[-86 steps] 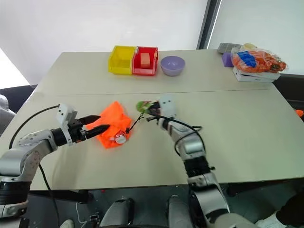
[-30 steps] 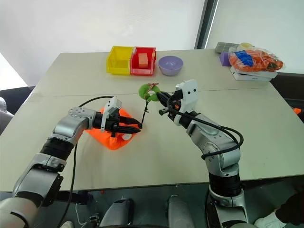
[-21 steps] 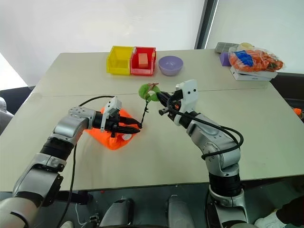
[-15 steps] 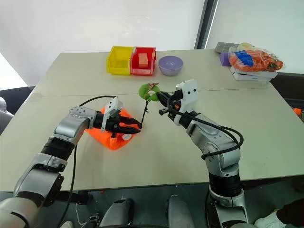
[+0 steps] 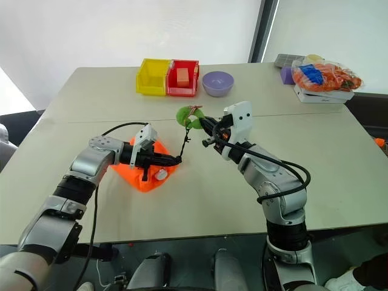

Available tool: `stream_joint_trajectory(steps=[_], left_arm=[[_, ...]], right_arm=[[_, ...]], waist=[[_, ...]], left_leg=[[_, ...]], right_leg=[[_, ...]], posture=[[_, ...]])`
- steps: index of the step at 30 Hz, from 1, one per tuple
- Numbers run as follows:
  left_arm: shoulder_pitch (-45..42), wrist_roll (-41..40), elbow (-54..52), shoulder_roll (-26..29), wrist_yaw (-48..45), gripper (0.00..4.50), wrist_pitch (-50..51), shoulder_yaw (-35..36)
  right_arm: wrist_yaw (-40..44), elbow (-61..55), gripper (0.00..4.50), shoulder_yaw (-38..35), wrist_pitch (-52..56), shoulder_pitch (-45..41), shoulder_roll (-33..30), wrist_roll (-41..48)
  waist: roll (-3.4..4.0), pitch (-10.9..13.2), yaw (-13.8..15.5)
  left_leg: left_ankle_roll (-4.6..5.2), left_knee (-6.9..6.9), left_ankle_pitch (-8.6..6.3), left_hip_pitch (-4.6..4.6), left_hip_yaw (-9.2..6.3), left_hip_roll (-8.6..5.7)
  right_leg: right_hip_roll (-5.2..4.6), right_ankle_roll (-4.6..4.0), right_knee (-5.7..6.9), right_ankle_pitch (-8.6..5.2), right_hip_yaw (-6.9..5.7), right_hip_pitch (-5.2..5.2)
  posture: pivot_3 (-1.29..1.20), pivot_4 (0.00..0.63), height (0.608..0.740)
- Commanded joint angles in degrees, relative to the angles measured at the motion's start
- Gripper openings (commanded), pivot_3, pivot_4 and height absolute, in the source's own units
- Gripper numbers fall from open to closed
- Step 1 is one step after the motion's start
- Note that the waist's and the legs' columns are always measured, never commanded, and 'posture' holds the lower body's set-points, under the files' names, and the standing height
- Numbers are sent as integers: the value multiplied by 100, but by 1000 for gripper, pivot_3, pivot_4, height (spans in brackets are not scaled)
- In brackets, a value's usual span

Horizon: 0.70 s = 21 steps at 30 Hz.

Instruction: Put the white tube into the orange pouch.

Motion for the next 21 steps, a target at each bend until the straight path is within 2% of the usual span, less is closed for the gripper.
stream_joint_trajectory(steps=[1, 4, 7, 9, 17, 21], left_arm=[[11, 32, -97, 127, -51, 54, -109, 71], [28, -22, -125, 145, -99, 54, -17, 82], [74, -68, -289, 185, -86, 994, 18, 144], [135, -54, -417, 209, 14, 1911, 6, 179], [725, -171, -1388, 215, 614, 1911, 403, 356], [1086, -296, -2036, -58, 1225, 1911, 715, 480]], right_arm=[[11, -296, 0, 10, -142, -101, -42, 31], [13, -288, 0, 18, -152, -96, -44, 20], [3, -275, 0, 26, -167, -102, -39, 7], [-4, -274, 0, 31, -177, -99, -36, 2], [-36, -287, 0, 51, -208, -74, -30, 3], [-37, -266, 0, 76, -220, -82, -12, 9]], waist=[[0, 0, -1], [0, 0, 3], [0, 0, 3], [0, 0, 1], [0, 0, 3], [0, 0, 15]], left_leg=[[0, 0, 0, 0, 0, 0], [0, 0, 0, 0, -1, 0], [0, 0, 0, 0, -1, 0], [0, 0, 0, 0, -1, 0], [0, 0, 0, 1, -1, 1], [0, 2, 0, 1, -2, 1]], right_leg=[[0, 0, 0, 0, 0, 0], [0, 0, 1, 0, 0, 0], [0, 0, 0, 0, 0, 0], [0, 0, 1, 0, 0, 0], [0, 0, 2, 0, 0, 0], [-1, 0, 1, 0, 0, 3]], posture=[[0, 150, 740], [0, 150, 740], [0, 150, 740], [0, 150, 740], [0, 150, 740], [0, 150, 740]])
